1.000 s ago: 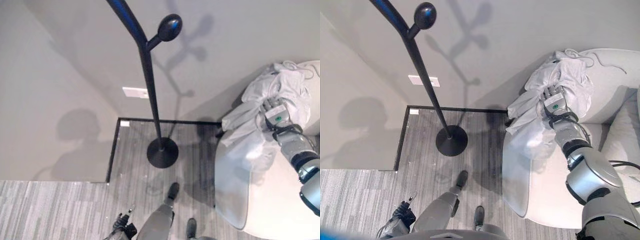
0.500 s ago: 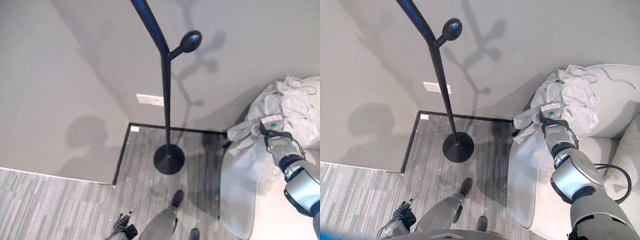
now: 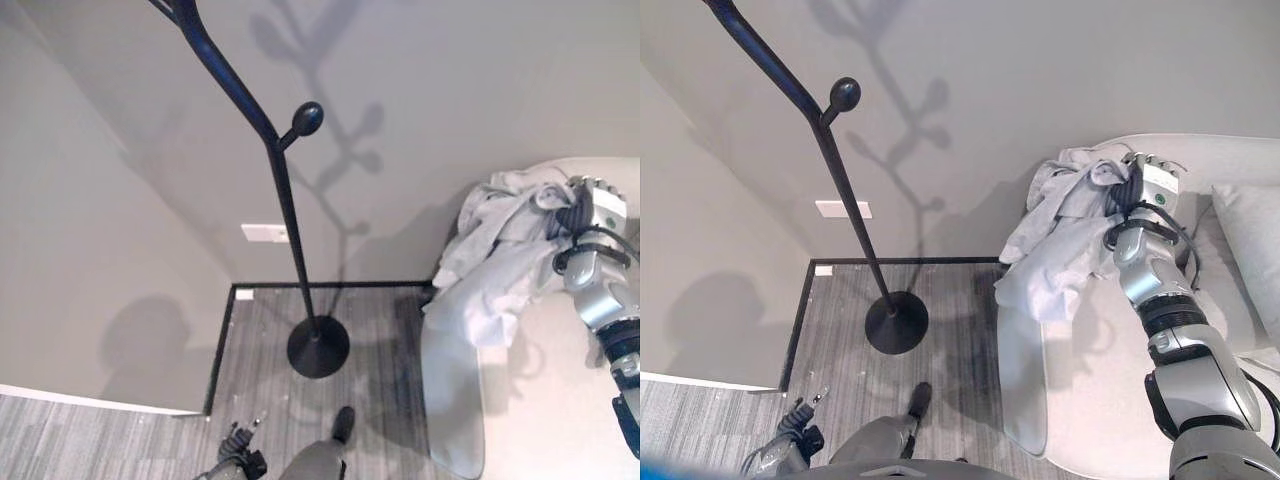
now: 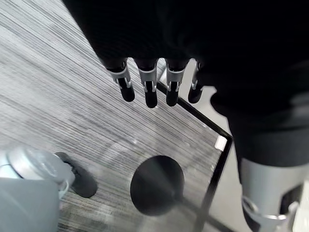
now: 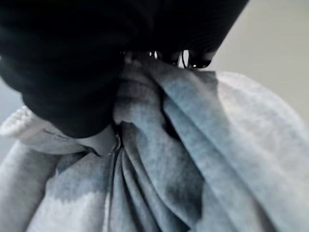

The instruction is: Hang the clothes on the sofa on the clothes rack.

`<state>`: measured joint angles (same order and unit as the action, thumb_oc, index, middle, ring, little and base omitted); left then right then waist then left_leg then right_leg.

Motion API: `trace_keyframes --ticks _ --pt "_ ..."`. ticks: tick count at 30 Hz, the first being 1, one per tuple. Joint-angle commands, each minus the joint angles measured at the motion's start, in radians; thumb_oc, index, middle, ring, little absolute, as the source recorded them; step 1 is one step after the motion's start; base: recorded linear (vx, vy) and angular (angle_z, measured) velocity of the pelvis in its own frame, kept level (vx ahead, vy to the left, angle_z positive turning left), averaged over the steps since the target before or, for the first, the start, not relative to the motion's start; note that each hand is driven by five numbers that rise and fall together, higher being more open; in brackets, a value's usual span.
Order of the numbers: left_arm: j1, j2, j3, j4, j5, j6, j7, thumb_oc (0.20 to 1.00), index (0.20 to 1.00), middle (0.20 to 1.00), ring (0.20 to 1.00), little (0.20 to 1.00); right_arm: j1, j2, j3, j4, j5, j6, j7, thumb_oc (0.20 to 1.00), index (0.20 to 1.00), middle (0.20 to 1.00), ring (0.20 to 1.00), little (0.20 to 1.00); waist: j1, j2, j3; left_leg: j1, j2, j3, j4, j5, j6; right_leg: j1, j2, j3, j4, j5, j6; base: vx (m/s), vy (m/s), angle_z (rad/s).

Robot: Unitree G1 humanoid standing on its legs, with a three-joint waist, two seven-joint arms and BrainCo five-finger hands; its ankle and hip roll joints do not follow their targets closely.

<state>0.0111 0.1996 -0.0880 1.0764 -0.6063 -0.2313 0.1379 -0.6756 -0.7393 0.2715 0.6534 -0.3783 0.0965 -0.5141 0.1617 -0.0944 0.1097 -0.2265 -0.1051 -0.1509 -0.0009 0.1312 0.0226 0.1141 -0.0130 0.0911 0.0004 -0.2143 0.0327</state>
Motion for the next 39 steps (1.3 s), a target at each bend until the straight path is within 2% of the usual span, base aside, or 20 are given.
trace_keyframes --ticks 1,6,8,9,14,16,19,23,29,34,36,39 --pt "-0.025 0.009 -0.036 -0.042 0.039 -0.03 0.002 1.0 1.0 1.0 1.0 1.0 -0.108 -0.053 0.003 -0.073 0.065 -0.057 -0.055 0.2 0.2 0.2 0.2 0.2 0.0 -0.015 -0.023 -0.078 0.07 -0.026 0.02 -0.025 -0.036 -0.001 -0.078 -0.004 -0.075 0.133 0.046 -0.05 -0.029 0.01" --pt "-0.013 0.023 -0.119 -0.23 0.068 -0.021 0.003 1.0 1.0 1.0 1.0 1.0 -0.189 -0.079 -0.012 -0.16 0.129 -0.083 -0.063 0.2 0.2 0.2 0.2 0.2 -0.017 -0.003 -0.051 -0.032 0.091 -0.025 -0.042 0.013 -0.053 0.018 -0.059 -0.006 -0.059 0.121 0.038 -0.05 -0.025 0.01" --pt "-0.019 0.027 -0.125 -0.253 0.078 -0.021 0.011 1.0 1.0 1.0 1.0 1.0 -0.201 -0.086 -0.019 -0.19 0.132 -0.082 -0.066 0.2 0.2 0.2 0.2 0.2 -0.022 -0.002 -0.055 -0.026 0.093 -0.024 -0.051 0.018 -0.056 0.022 -0.056 -0.006 -0.058 0.12 0.036 -0.04 -0.017 0.04" --pt "-0.041 0.035 -0.139 -0.302 0.111 -0.016 0.037 1.0 1.0 1.0 1.0 1.0 -0.218 -0.1 -0.03 -0.26 0.129 -0.083 -0.072 0.2 0.2 0.2 0.2 0.2 -0.033 0.001 -0.065 -0.015 0.097 -0.023 -0.062 0.025 -0.061 0.023 -0.052 -0.006 -0.05 0.116 0.035 -0.04 -0.018 0.04" --pt "-0.089 0.056 -0.171 -0.362 0.201 -0.007 0.079 1.0 1.0 1.0 1.0 1.0 -0.256 -0.13 -0.055 -0.375 0.141 -0.09 -0.086 0.2 0.2 0.2 0.2 0.2 -0.055 0.007 -0.08 -0.006 0.108 -0.019 -0.078 0.038 -0.076 0.026 -0.045 -0.009 -0.039 0.106 0.03 -0.03 -0.012 0.01" --pt "-0.106 0.072 -0.192 -0.403 0.266 -0.004 0.099 1.0 1.0 1.0 1.0 1.0 -0.302 -0.169 -0.062 -0.423 0.138 -0.093 -0.095 0.2 0.2 0.2 0.2 0.2 -0.065 0.008 -0.092 -0.002 0.112 -0.017 -0.086 0.043 -0.084 0.031 -0.042 -0.015 -0.039 0.105 0.028 -0.03 -0.023 0.02" --pt "-0.108 0.072 -0.204 -0.406 0.292 -0.002 0.106 1.0 1.0 1.0 1.0 1.0 -0.354 -0.194 -0.046 -0.423 0.149 -0.099 -0.101 0.2 0.2 0.2 0.2 0.2 -0.072 0.007 -0.1 0.001 0.114 -0.015 -0.086 0.043 -0.087 0.035 -0.041 -0.015 -0.046 0.109 0.027 -0.01 -0.008 0.06" --pt "-0.099 0.08 -0.221 -0.417 0.314 -0.01 0.125 1.0 1.0 1.0 1.0 1.0 -0.515 -0.247 0.021 -0.38 0.19 -0.104 -0.121 0.2 0.2 0.2 0.2 0.2 -0.076 0.001 -0.118 0.002 0.12 -0.009 -0.086 0.045 -0.094 0.041 -0.037 -0.007 -0.059 0.117 0.025 -0.01 -0.006 -0.02" --pt "-0.112 0.091 -0.233 -0.422 0.331 -0.027 0.156 1.0 1.0 1.0 1.0 1.0 -0.714 -0.261 0.13 -0.275 0.261 -0.12 -0.142 0.2 0.2 0.2 0.2 0.2 -0.083 -0.003 -0.132 0.003 0.122 -0.011 -0.086 0.048 -0.099 0.046 -0.034 -0.004 -0.06 0.117 0.022 0.0 0.0 0.0" --pt "-0.167 0.126 -0.267 -0.433 0.389 -0.053 0.2 1.0 1.0 1.0 1.0 1.0 -0.966 -0.228 0.308 -0.085 0.365 -0.148 -0.138 0.2 0.2 0.2 0.2 0.2 -0.093 -0.016 -0.147 0.002 0.125 -0.014 -0.086 0.05 -0.106 0.045 -0.028 -0.002 -0.062 0.118 0.019 0.0 0.0 0.0" --pt "-0.228 0.145 -0.295 -0.403 0.447 -0.065 0.239 1.0 1.0 1.0 1.0 1.0 -1.125 -0.178 0.435 0.051 0.421 -0.168 -0.127 0.2 0.2 0.2 0.2 0.2 -0.102 -0.021 -0.155 0.002 0.128 -0.015 -0.086 0.051 -0.109 0.044 -0.025 0.001 -0.061 0.119 0.019 0.0 0.0 0.0" --pt "-0.278 0.146 -0.319 -0.366 0.479 -0.067 0.27 1.0 1.0 1.0 1.0 1.0 -1.22 -0.127 0.506 0.141 0.463 -0.181 -0.12 0.2 0.2 0.2 0.2 0.2 -0.109 -0.021 -0.161 0.004 0.13 -0.015 -0.086 0.05 -0.111 0.044 -0.023 0.006 -0.061 0.119 0.019 0.0 0.0 0.0"
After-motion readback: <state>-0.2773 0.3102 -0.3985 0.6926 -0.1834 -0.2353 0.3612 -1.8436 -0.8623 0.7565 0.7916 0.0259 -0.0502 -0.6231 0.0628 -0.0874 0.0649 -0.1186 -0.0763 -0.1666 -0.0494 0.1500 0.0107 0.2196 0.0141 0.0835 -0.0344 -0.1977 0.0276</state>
